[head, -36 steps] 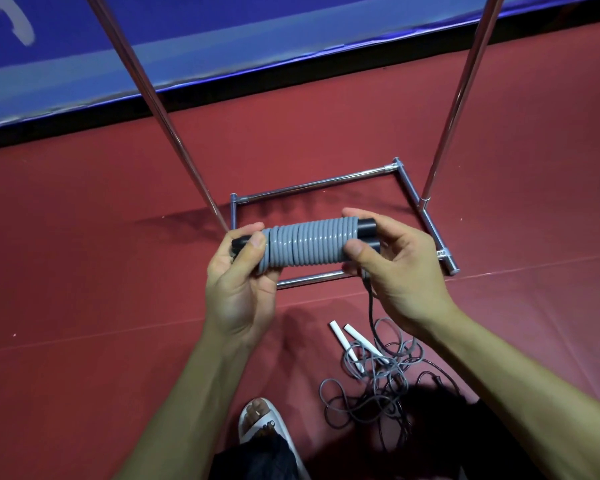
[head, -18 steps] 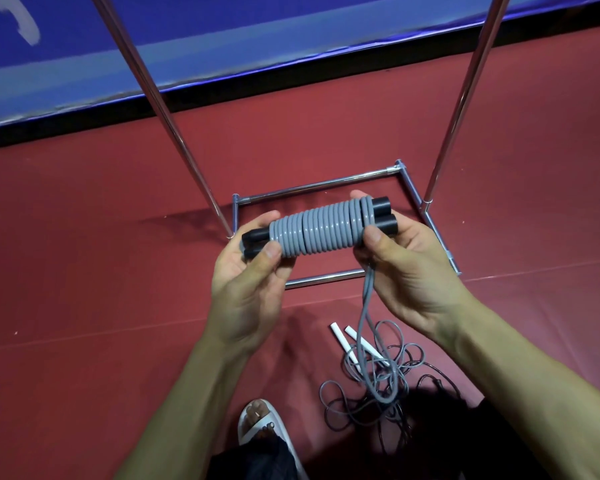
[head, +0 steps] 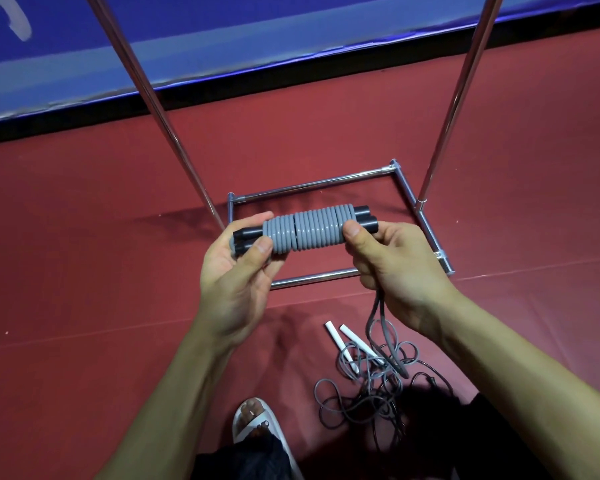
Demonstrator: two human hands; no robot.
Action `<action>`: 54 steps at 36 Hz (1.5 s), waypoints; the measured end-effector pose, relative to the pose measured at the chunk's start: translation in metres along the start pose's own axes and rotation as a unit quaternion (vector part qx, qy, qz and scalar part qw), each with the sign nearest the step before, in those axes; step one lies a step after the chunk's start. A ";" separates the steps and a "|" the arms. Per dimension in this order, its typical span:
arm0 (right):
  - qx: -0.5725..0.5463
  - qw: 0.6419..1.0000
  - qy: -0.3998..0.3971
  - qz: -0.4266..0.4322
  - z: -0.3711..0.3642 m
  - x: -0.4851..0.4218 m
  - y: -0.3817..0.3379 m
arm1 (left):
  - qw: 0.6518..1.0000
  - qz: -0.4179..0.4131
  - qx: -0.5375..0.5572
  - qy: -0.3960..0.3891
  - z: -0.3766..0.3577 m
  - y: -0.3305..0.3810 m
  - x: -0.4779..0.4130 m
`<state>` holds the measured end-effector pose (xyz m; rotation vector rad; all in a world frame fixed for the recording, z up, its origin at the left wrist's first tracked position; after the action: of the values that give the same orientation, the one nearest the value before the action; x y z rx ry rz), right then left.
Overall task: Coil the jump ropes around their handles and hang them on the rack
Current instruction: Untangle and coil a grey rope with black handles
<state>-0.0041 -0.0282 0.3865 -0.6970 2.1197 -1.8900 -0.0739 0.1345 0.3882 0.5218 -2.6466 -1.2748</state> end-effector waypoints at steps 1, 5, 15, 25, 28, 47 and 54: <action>0.002 1.000 0.002 0.001 0.000 -0.001 0.001 | 1.000 -0.001 -0.007 0.002 0.000 0.000 0.000; 0.046 0.998 0.039 0.014 0.005 -0.002 0.003 | 0.999 -0.013 -0.031 0.005 0.000 0.002 0.000; 0.087 0.986 0.139 -0.019 0.009 0.004 0.015 | 0.992 -0.033 -0.117 0.036 0.001 0.001 0.004; 0.127 0.982 0.137 -0.018 0.012 0.006 0.009 | 0.975 -0.083 -0.204 -0.012 0.005 0.015 0.002; 0.197 0.970 0.145 0.009 0.015 0.004 0.005 | 0.971 -0.096 -0.220 -0.009 0.008 0.018 0.002; -0.056 0.989 0.014 -0.134 0.016 0.000 -0.012 | 0.962 -0.112 -0.248 -0.016 0.016 0.025 -0.004; -0.196 0.954 -0.081 -0.212 0.008 0.004 -0.010 | 0.968 -0.097 -0.232 -0.024 0.021 0.028 -0.005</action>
<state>-0.0015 -0.0381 0.3960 -1.4391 2.4028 -1.5142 -0.0819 0.1680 0.3971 0.6864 -2.2540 -1.9100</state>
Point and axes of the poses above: each hand's wrist, its own x-axis away from the middle knuckle, its own z-axis out of the back of the hand, y = z × x, the point moved 6 cm from there along -x, towards the middle knuckle, and after that the axes turned 8 degrees about x, right-handed, at the moved point
